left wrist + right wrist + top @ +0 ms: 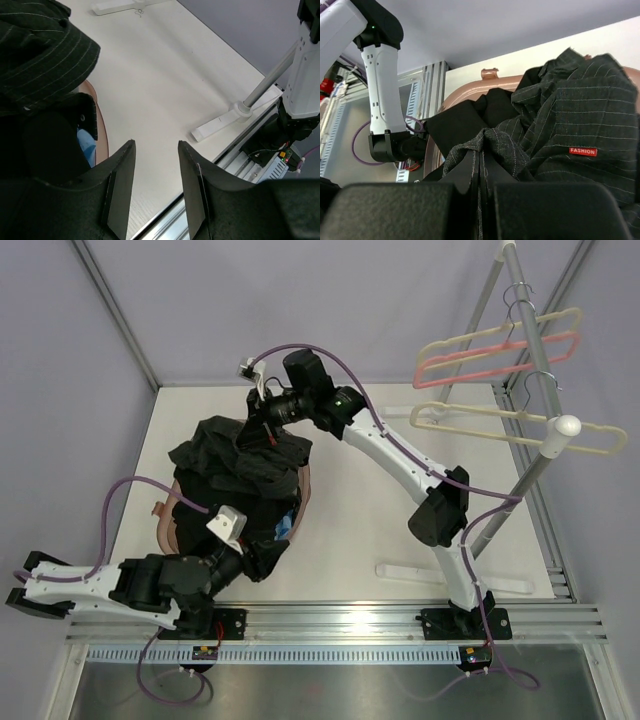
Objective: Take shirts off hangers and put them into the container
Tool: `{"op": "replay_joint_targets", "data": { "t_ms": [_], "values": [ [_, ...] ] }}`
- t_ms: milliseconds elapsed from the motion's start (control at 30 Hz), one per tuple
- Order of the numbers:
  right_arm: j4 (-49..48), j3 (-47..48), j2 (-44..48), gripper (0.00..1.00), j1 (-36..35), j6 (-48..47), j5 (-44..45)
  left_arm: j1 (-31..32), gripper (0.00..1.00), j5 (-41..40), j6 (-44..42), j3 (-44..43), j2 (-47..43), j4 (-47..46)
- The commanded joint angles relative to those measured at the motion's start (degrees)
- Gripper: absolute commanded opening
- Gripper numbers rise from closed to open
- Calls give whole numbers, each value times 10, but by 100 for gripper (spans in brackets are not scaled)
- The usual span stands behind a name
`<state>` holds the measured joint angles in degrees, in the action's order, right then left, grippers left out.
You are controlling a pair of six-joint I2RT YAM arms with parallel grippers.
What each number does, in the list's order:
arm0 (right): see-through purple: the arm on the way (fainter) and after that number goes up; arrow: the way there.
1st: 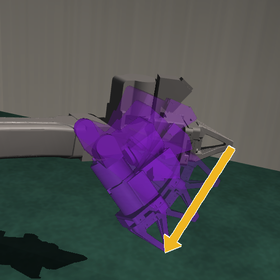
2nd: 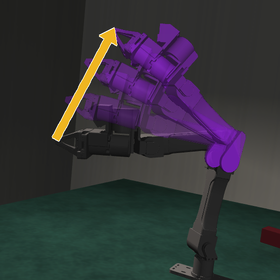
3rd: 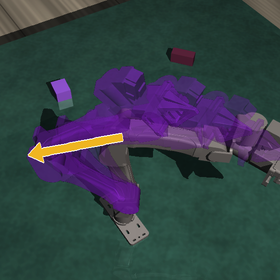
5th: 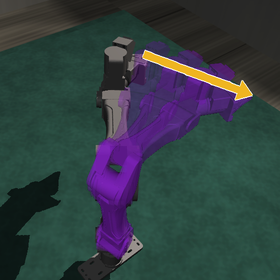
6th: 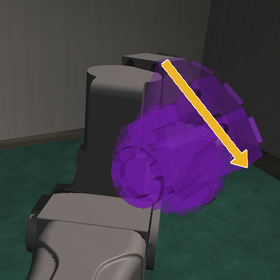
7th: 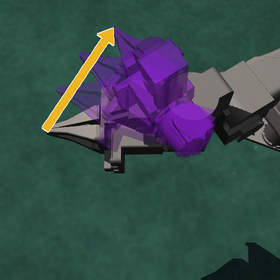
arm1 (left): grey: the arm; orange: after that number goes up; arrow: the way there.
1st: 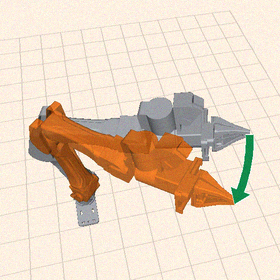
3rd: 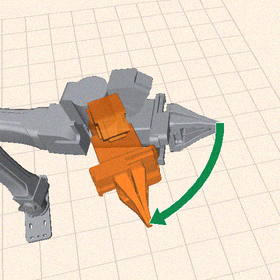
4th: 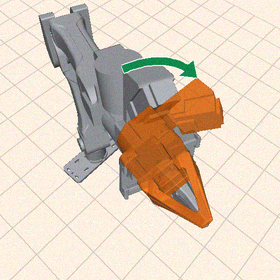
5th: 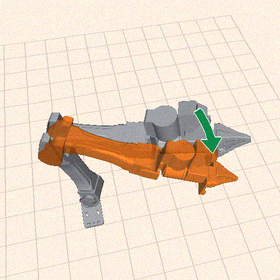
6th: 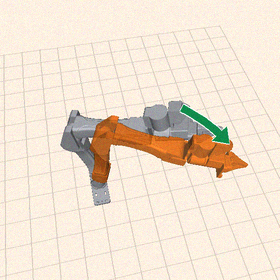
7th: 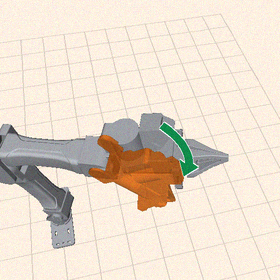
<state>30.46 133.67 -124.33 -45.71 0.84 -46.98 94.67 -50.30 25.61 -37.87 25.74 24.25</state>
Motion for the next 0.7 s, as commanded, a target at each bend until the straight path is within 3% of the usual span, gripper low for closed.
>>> {"op": "replay_joint_targets", "data": {
  "t_ms": [0, 200, 467, 667],
  "values": [
    [-60, -13, -19, 0, 17, 49, -51, 2, 43, -57, -5, -3, -41, -14],
    [-114, -74, -85, 0, 9, 107, -65, 2, 44, -50, -21, 3, -41, -31],
    [-69, -96, -158, 0, -43, 146, 0, 2, 49, -52, -45, -30, 0, -41],
    [-9, -99, -153, 0, -56, 125, 59, 1, 49, -51, -72, -44, 15, -54]
  ]
}}
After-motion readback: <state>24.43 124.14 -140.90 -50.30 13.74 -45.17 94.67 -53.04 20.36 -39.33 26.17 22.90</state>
